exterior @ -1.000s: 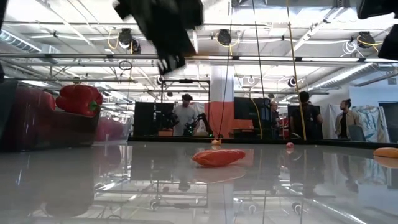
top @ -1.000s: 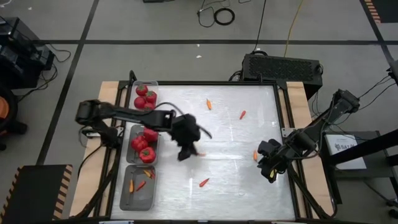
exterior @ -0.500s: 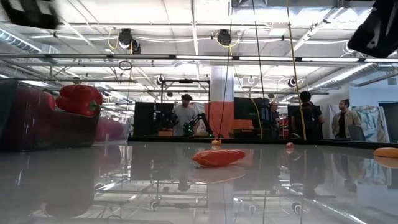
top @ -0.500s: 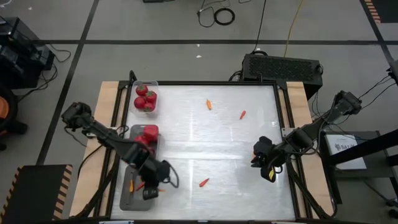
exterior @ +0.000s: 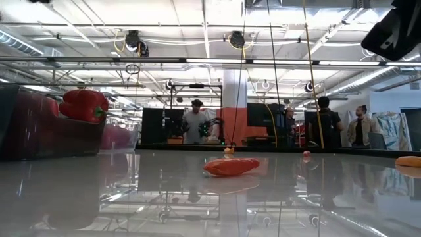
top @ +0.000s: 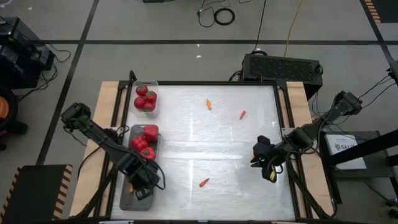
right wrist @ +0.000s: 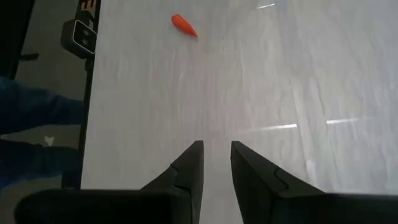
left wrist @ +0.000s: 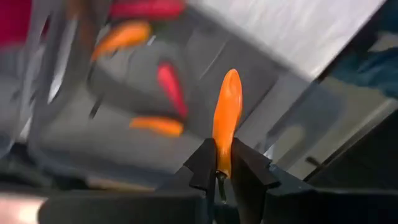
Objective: Sort produce into baskets
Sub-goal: Put the yellow chili pepper into the bottom black bin
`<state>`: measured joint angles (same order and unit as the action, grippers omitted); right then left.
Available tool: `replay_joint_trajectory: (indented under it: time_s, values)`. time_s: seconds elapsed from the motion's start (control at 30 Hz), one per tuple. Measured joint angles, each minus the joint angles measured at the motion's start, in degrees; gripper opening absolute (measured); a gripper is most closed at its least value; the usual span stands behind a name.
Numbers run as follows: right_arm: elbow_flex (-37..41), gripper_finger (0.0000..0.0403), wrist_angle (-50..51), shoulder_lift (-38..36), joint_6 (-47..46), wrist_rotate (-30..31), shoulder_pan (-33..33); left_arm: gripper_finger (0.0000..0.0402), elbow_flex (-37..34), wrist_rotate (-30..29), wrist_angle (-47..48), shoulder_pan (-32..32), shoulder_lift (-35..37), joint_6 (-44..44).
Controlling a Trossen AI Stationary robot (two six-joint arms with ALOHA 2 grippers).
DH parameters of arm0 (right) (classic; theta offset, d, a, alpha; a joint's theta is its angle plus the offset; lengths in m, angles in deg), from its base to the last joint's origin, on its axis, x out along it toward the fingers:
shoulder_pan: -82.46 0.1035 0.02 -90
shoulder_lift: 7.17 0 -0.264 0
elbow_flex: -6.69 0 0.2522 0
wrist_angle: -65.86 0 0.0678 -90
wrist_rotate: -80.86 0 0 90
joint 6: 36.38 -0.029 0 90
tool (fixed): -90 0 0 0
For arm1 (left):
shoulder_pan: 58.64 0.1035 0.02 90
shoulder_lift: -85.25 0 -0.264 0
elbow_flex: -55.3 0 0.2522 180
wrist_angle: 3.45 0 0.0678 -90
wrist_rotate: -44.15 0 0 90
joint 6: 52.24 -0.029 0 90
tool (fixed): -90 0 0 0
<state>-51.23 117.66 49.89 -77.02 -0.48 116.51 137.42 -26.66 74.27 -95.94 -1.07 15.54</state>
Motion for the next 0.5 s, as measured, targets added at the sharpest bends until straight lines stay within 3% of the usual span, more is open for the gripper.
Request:
replay_joint_trajectory:
  time_s: [0.23, 0.5]
  values:
    - [0.0, 0.0073, -0.02, 0.0, 2.1, 0.28, -0.01, 0.0056, 0.0, 3.21, 3.07, 0.02, 0.0, -1.03]
    - [0.0, 0.0073, -0.07, 0.0, -2.62, 0.45, -0.72, 0.0123, 0.0, 3.33, 4.72, 0.04, 0.0, -5.58]
